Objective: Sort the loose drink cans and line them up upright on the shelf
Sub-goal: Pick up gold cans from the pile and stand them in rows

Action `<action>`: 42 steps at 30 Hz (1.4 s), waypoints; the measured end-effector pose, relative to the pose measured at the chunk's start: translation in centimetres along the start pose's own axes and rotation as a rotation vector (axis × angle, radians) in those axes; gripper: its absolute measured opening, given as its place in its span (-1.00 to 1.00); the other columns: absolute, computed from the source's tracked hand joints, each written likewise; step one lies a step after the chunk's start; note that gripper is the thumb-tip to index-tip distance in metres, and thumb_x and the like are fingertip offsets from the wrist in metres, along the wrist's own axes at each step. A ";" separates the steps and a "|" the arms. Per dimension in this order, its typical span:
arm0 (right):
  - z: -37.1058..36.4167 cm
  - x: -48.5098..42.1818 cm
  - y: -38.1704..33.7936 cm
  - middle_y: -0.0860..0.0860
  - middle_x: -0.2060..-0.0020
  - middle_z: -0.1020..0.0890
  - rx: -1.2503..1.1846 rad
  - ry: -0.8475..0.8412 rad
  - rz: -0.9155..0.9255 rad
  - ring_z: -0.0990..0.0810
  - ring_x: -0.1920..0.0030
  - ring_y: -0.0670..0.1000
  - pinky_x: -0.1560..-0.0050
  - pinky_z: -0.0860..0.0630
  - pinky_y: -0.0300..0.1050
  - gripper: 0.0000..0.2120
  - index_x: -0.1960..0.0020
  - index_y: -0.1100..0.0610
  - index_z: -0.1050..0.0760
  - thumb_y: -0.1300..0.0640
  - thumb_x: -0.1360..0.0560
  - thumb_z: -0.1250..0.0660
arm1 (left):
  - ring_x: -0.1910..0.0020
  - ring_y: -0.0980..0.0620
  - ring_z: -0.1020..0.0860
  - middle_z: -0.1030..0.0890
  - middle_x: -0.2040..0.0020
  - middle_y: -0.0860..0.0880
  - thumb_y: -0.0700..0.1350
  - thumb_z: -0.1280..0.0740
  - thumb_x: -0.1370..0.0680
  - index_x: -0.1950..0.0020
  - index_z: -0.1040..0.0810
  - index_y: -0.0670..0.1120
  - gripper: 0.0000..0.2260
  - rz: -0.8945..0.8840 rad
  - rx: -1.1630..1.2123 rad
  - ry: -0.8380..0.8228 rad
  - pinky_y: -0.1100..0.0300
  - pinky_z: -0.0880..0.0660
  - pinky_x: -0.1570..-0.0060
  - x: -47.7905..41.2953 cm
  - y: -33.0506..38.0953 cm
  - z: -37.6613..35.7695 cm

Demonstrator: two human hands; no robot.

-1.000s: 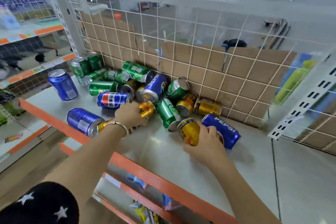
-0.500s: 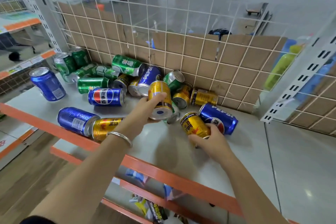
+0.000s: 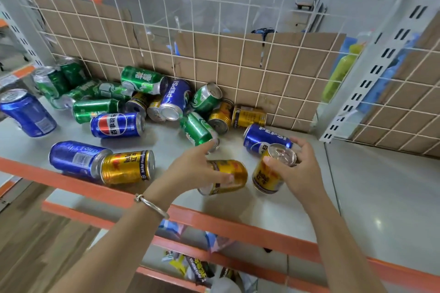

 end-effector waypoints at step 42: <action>1.6 7.2 1.6 0.07 -0.11 -0.59 -0.378 -0.217 -0.311 -0.66 -0.04 0.04 -0.02 -0.57 -0.06 -0.43 -0.30 -0.01 -0.32 -0.10 -0.34 -0.35 | 0.10 -0.16 -0.67 -0.67 0.05 -0.19 -0.08 -0.58 -0.27 -0.16 -0.50 -0.14 -0.47 0.149 0.811 -0.188 -0.07 -0.59 0.00 2.5 0.6 -8.6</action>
Point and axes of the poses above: each hand's wrist, its own x-axis away from the middle knuckle, its own z-axis out of the back of the hand, y = z × x, the point moved 1 cm from there along -x, towards the middle knuckle
